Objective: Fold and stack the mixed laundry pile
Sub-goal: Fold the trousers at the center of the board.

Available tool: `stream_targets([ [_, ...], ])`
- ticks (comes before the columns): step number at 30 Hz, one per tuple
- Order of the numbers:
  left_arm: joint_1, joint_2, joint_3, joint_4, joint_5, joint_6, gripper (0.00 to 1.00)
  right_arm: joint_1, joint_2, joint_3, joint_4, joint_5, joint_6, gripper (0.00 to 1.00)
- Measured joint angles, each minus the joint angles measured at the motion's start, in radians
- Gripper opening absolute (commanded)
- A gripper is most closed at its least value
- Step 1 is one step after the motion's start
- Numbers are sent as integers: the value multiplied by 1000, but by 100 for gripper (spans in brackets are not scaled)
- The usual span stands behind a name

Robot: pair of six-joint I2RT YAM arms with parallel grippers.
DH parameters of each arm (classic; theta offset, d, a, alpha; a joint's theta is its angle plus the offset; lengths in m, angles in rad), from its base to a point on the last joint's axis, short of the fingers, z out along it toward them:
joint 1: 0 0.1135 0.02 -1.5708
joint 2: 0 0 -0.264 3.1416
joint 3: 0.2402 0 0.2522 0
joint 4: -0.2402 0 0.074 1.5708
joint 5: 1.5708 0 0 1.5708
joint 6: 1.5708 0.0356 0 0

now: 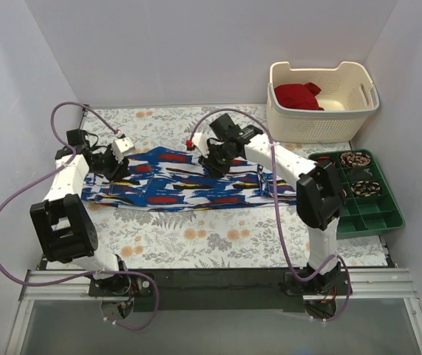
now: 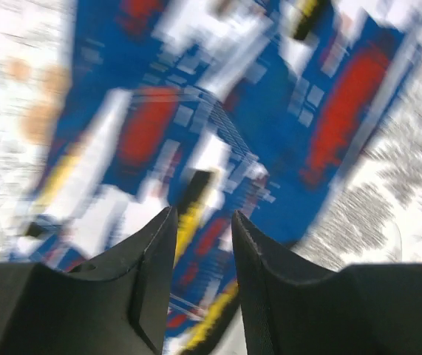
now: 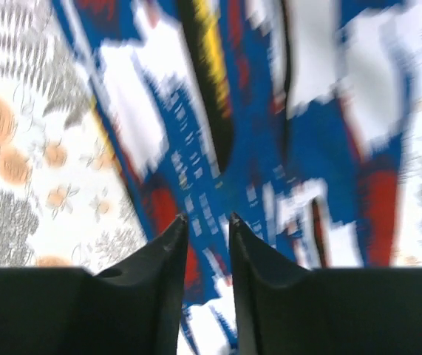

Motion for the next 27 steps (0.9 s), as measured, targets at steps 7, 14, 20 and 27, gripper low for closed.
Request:
stream_targets([
  [7, -31, 183, 67, 188, -65, -268, 19, -9, 189, 169, 40, -1, 123, 24],
  [14, -31, 182, -122, 303, -191, -307, 13, -11, 258, 92, 81, 0, 183, 24],
  [20, -33, -35, -330, 248, -239, -195, 16, 14, 115, -153, 216, -25, 200, 27],
  [27, -36, 31, -68, 100, -98, -322, 48, 42, 39, -213, 148, -103, 204, 38],
])
